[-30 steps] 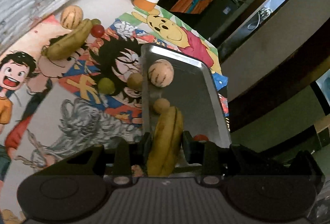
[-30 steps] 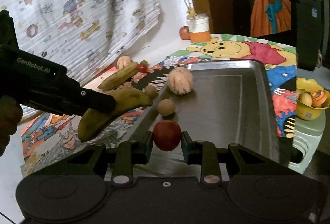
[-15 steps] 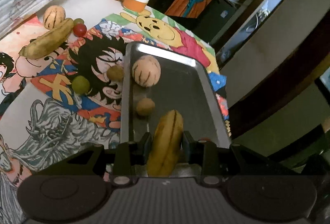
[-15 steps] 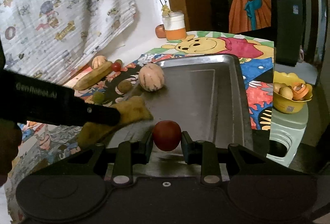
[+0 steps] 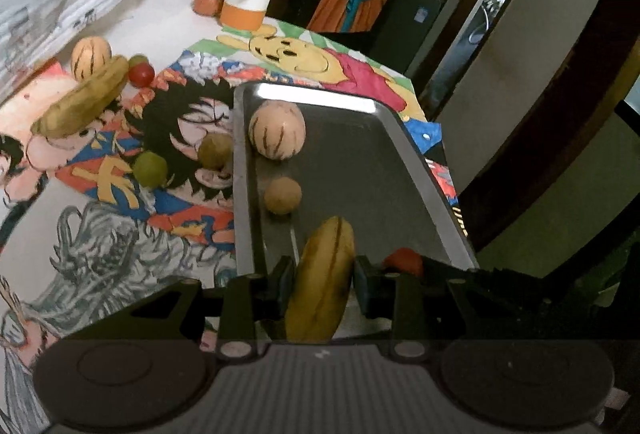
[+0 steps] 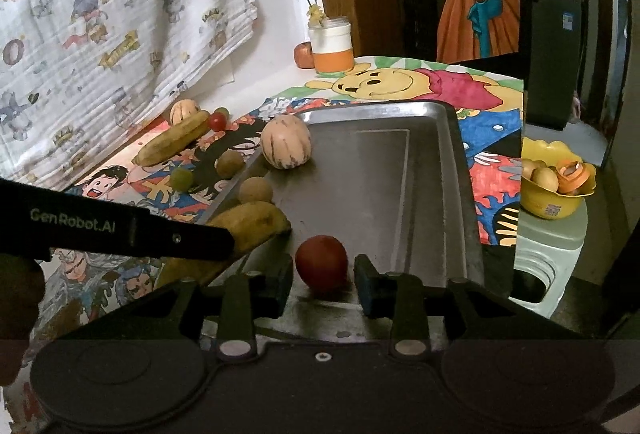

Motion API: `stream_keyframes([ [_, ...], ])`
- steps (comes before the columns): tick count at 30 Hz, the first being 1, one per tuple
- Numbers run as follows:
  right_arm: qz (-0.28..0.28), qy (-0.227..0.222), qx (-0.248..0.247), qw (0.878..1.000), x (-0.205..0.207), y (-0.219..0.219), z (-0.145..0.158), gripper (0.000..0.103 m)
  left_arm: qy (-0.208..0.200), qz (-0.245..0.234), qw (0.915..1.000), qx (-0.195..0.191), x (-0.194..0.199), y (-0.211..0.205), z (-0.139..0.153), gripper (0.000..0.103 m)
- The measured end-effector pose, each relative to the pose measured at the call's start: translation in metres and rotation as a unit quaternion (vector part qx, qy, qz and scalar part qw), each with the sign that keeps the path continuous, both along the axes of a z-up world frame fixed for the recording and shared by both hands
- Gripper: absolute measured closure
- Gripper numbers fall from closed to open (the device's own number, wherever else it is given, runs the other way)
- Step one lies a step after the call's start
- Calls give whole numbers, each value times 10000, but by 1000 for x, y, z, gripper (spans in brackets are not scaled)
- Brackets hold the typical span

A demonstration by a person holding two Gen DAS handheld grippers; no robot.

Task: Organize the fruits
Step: 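Carry the banana over the tray with the left tool while the right carries the tomato there, then open both grippers to drop the banana and tomato onto the tray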

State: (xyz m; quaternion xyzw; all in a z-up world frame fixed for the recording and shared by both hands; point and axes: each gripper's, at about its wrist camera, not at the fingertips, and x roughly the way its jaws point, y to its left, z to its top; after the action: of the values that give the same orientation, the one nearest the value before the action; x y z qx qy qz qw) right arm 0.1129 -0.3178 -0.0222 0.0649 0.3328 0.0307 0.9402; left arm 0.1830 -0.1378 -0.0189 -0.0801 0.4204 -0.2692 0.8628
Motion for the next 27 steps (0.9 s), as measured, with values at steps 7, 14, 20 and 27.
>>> stream_keyframes([
  [7,-97,-136,23,9999,-20,-4,13,47,-26,176,9990,-417,-8,11,4,53],
  [14,-210,-284,7,9994,-43,-2,29,24,-219,512,9968,-565,-29,27,15,22],
  [20,-216,-359,3,9991,-64,5,41,7,-287,830,9945,-567,-50,49,23,4],
  [27,-46,-332,-15,9994,-87,23,52,1,-451,1150,9923,-120,-81,71,31,0],
])
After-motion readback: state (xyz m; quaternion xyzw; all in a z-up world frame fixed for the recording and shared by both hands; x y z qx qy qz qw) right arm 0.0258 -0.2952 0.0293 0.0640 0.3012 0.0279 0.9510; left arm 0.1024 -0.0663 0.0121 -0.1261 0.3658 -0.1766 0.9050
